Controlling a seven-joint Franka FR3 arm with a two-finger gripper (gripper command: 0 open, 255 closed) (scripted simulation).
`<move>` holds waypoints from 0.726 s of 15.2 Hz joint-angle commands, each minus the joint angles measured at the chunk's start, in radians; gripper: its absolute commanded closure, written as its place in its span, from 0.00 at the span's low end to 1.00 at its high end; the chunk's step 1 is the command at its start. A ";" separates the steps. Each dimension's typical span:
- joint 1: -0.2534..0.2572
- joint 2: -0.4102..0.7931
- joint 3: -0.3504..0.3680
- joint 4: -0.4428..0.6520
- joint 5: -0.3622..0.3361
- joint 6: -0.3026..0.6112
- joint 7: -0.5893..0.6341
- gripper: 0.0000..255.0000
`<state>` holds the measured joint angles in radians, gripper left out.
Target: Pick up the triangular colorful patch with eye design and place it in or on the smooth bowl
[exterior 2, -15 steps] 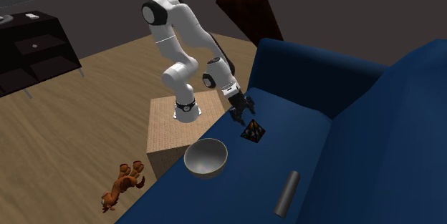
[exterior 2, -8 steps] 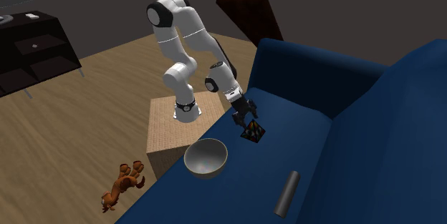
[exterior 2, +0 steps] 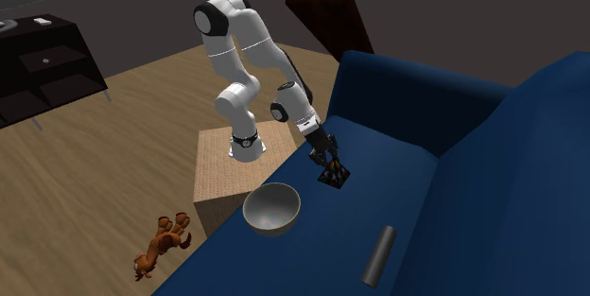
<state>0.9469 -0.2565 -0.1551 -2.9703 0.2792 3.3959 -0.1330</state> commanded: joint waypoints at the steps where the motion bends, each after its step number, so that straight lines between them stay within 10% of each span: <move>1: 0.000 0.001 0.000 0.000 0.000 0.000 0.000 1.00; 6: 0.000 0.001 0.000 0.000 0.000 0.000 0.000 1.00; 11: -0.139 -0.099 0.153 0.011 0.058 -0.117 -0.032 1.00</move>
<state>0.8383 -0.3356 -0.0345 -2.9645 0.3293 3.3057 -0.1626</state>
